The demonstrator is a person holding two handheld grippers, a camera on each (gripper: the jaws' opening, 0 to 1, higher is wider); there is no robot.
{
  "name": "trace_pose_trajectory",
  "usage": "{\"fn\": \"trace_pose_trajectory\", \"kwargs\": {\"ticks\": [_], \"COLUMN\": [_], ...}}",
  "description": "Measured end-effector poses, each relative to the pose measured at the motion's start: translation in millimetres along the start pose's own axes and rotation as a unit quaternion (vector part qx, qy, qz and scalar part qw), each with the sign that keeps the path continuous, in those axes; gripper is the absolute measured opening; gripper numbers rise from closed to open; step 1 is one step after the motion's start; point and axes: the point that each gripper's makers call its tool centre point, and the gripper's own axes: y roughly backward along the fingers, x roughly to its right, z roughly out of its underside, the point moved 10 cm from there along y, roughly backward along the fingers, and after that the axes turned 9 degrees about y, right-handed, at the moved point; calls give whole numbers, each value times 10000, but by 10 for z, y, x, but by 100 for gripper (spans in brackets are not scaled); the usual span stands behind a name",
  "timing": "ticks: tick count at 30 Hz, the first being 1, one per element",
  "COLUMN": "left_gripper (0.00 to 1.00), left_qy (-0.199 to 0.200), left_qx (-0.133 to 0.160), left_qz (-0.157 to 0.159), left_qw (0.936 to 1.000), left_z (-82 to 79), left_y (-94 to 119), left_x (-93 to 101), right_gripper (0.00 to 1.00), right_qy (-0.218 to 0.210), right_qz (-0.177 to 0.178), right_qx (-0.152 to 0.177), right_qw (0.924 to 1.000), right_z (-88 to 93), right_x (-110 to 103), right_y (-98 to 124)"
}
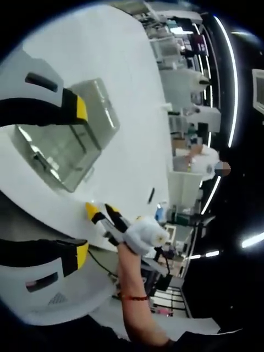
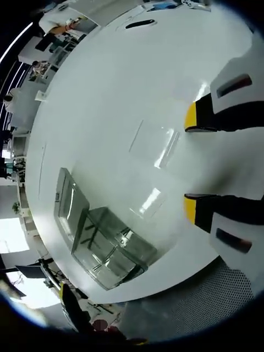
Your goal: Insert the divider into the dual guide fixture by aligning both edges with the guide slots and pushing it downward to the bottom, including one-sided entry, uneven engagement, binding, and posture correction.
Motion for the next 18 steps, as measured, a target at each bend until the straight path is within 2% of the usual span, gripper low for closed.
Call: {"fn": "trace_pose_trajectory", "kwargs": {"ticks": [3,4,5,8,12,18], "left_gripper": [83,82,82,82,82,81], "left_qy": [25,33,46,74,48,46], "left_qx": [9,14,26,-13,-68,-79], "left_qz": [3,3,8,52,136,203], "left_qw": [10000,10000,10000,10000,9999,9998], "left_z": [-8,-11,-12,2,19,22], "left_y": [-17,-21,-25,-37,-34,-30], "left_x": [-21,-20,-17,5,34,30], "right_gripper": [39,38,37,35,31,31], "right_qy": [-101,-355,-184,-299,-562,-456], "right_qz": [-14,-86,-1,40,150,52], "right_qx": [-62,-60,-38,-9,-196,-326], "right_qw": [9999,9993,9998,9995,9981,9984], "right_z": [3,11,8,17,34,18], "right_x": [13,-7,16,-10,-9,23], "right_y": [5,1,-2,2,27,18]}}
